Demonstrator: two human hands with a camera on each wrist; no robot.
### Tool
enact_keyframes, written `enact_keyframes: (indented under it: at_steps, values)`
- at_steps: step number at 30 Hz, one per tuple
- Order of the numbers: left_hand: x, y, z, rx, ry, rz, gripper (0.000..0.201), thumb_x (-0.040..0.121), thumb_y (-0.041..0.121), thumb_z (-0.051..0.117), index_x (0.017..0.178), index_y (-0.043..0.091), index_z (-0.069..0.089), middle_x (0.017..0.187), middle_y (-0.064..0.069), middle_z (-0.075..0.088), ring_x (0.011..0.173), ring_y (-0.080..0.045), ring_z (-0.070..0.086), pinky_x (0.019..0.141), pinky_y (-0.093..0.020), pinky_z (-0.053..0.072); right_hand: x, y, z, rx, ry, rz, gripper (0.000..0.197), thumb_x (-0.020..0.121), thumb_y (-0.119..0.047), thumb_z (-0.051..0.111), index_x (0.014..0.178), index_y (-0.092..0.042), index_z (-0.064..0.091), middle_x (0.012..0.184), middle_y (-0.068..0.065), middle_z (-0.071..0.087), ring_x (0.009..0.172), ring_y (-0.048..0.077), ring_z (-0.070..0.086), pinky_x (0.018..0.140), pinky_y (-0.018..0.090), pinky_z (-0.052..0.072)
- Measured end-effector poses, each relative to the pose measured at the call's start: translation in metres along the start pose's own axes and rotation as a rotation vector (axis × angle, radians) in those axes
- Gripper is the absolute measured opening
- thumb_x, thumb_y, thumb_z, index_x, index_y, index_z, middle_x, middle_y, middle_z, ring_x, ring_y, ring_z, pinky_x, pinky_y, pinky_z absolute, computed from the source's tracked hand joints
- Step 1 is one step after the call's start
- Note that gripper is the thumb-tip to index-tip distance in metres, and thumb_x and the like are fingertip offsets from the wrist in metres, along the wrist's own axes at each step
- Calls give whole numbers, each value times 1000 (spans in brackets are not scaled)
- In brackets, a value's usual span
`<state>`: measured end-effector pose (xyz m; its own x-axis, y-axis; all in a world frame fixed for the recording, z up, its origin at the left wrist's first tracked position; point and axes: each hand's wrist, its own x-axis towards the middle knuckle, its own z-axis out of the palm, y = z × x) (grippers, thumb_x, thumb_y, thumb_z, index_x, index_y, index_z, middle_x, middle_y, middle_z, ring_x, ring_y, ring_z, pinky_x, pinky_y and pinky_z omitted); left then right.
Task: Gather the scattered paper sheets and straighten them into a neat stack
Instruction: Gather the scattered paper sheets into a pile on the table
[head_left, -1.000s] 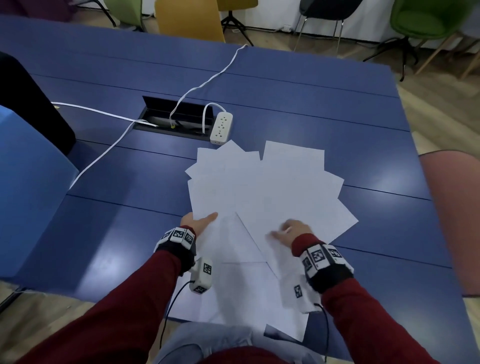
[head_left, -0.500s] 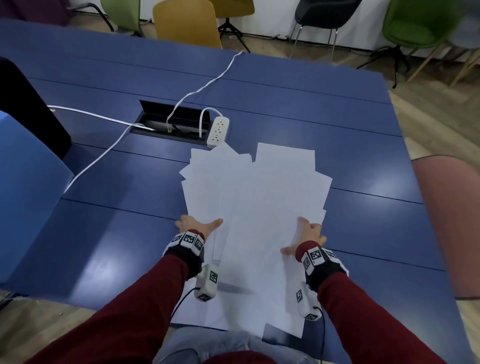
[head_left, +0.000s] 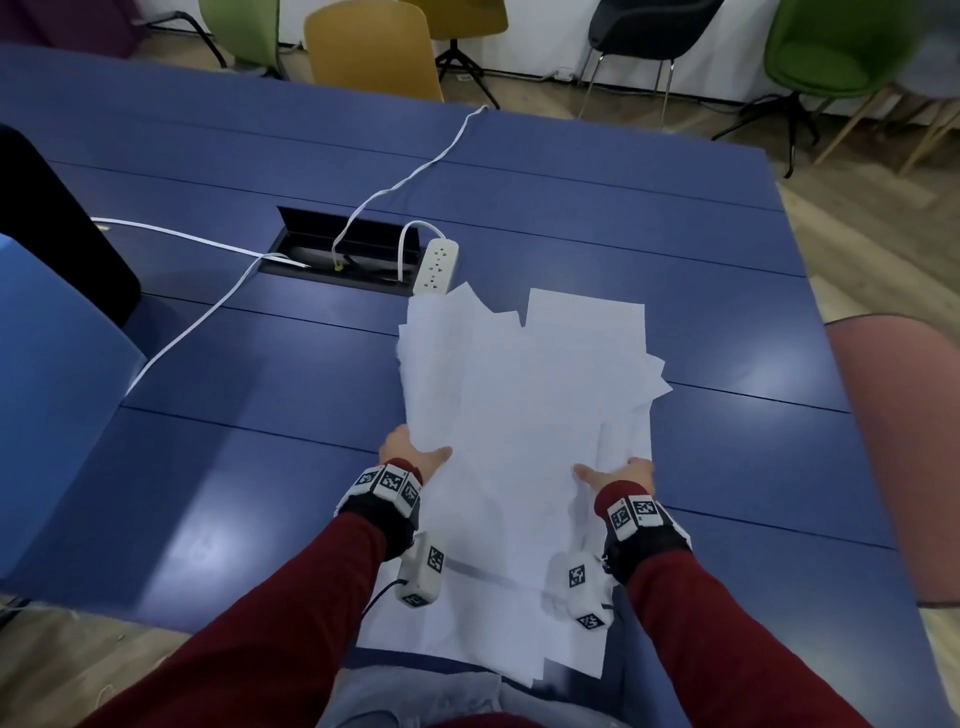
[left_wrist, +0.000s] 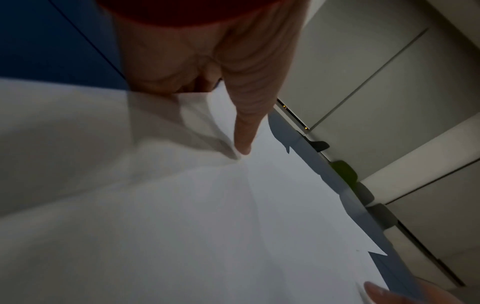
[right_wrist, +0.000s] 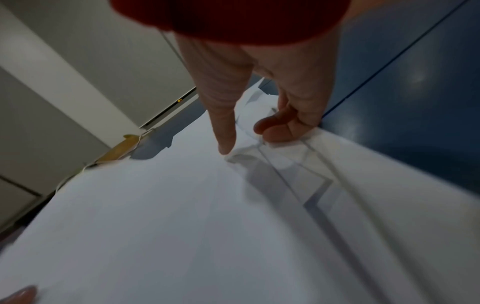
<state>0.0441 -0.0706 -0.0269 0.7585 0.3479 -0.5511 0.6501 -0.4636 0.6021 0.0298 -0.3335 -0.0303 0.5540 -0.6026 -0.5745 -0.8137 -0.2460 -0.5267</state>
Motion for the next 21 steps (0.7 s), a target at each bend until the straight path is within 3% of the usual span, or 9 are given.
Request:
enact_keyframes:
  at_steps: [2, 3, 4, 6, 8, 11, 15, 19, 21]
  values:
    - [1, -2, 0, 6, -51, 11, 51, 71, 22, 77, 115, 3, 59, 120, -14, 65, 110, -31, 61, 96, -37, 49, 8, 5, -3, -36, -57, -30, 70, 66, -28, 82, 124, -6, 48, 121, 14, 54, 111, 30, 57, 98, 35, 45]
    - [3, -4, 0, 12, -69, 8, 50, 70, 20, 77, 114, 3, 60, 119, -14, 66, 108, -31, 62, 96, -37, 50, 12, 8, -5, -66, -83, -43, 54, 67, -30, 80, 109, -9, 54, 110, 12, 54, 100, 28, 58, 93, 33, 47]
    - [4, -5, -3, 13, -82, -6, 50, 69, 18, 78, 113, 3, 61, 118, -13, 66, 107, -30, 63, 96, -36, 50, 15, 10, -7, -77, -97, -65, 37, 69, -31, 78, 90, -11, 55, 100, 10, 52, 88, 26, 56, 84, 30, 47]
    - [9, -6, -10, 3, -71, -43, 51, 68, 14, 78, 114, 2, 59, 117, -13, 66, 108, -30, 63, 96, -35, 50, 22, 15, -11, -38, -116, -127, 32, 74, -27, 72, 66, -13, 44, 81, 10, 47, 68, 22, 46, 68, 29, 39]
    - [13, -8, -17, -28, -20, -58, 56, 70, 13, 77, 120, 2, 55, 119, -13, 64, 110, -30, 62, 97, -35, 48, 24, 19, -15, 27, -136, -181, 21, 81, -21, 66, 75, -6, 52, 82, 16, 54, 71, 23, 50, 68, 30, 40]
    - [19, -14, -22, -99, 37, -20, 51, 72, 5, 71, 120, 5, 54, 118, -16, 66, 107, -31, 63, 96, -37, 50, 22, 23, -17, 31, -120, -231, 16, 88, -9, 54, 98, 4, 57, 104, 30, 63, 83, 33, 59, 73, 30, 43]
    - [20, -22, -25, -98, 52, 75, 44, 74, -7, 57, 117, 2, 57, 118, -16, 66, 107, -32, 63, 89, -28, 47, 28, 25, -19, 89, -113, -237, 32, 89, -4, 49, 120, -2, 54, 117, 21, 64, 95, 30, 61, 90, 34, 46]
    - [14, -19, -24, -40, -68, 141, 46, 76, -6, 54, 121, 3, 57, 120, -17, 65, 110, -31, 61, 88, -27, 44, 18, 19, -19, 41, -231, -269, 37, 89, 1, 46, 125, -3, 55, 106, 8, 59, 93, 20, 54, 82, 26, 41]
    - [12, -16, -19, -19, -106, 154, 49, 77, -5, 55, 125, 4, 54, 123, -16, 63, 111, -31, 60, 90, -30, 45, 7, 12, -6, -8, -327, -302, 39, 90, 3, 42, 125, -4, 55, 108, 9, 61, 93, 19, 54, 80, 24, 41]
